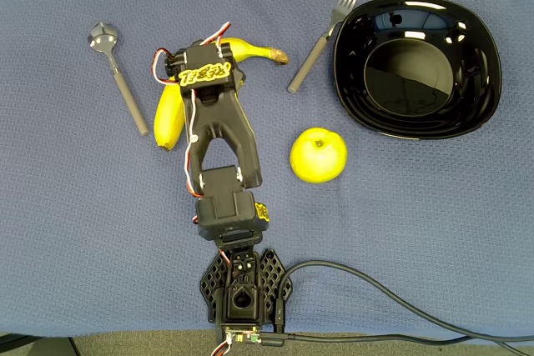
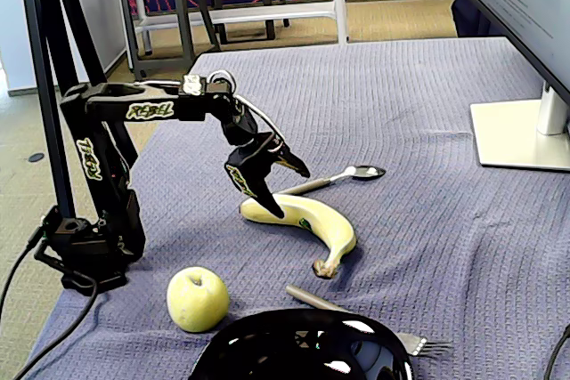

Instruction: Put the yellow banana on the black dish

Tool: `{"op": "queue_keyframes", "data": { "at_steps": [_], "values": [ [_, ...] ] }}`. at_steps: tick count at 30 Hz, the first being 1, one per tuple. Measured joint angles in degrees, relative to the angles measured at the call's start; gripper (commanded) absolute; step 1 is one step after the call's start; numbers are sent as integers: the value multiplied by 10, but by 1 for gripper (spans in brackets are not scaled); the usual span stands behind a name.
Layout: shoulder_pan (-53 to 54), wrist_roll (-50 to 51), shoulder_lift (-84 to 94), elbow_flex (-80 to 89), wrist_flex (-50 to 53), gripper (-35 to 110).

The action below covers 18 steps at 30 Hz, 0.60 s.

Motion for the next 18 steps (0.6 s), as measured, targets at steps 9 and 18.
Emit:
{"op": "queue_keyframes", "data": {
  "at_steps": [9, 18],
  "values": [
    [-33, 33, -79, -76, 12, 36],
    [-37, 69, -137, -107, 18, 35]
  ]
}}
